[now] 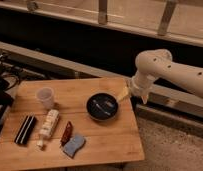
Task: Pick up the ceramic bowl
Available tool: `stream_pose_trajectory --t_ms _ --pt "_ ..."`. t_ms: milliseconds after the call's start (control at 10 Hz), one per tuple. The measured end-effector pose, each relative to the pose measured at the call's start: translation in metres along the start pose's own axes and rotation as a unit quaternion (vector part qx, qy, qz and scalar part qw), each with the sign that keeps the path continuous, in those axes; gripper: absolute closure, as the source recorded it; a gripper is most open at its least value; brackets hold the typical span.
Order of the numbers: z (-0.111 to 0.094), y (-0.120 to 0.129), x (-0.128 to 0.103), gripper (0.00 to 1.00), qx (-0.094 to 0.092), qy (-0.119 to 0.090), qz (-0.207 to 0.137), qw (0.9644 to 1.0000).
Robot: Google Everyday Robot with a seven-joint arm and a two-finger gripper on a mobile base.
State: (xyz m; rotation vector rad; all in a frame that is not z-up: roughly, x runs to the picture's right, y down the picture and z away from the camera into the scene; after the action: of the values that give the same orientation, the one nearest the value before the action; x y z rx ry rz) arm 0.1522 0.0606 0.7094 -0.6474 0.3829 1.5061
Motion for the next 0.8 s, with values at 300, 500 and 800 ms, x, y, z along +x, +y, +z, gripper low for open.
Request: stream_pose_trajectory --t_ms 300,500,800 --pt "-0.0003 -0.0021 0.0003 0.2 0.0 -0.001 0.002 1.0" --pt "-0.0001 -0.0004 -0.0003 0.2 0.0 -0.001 0.0 1.0" --pt "-0.0002 -0.0009 -0.0003 0.2 0.0 -0.001 0.001 1.0"
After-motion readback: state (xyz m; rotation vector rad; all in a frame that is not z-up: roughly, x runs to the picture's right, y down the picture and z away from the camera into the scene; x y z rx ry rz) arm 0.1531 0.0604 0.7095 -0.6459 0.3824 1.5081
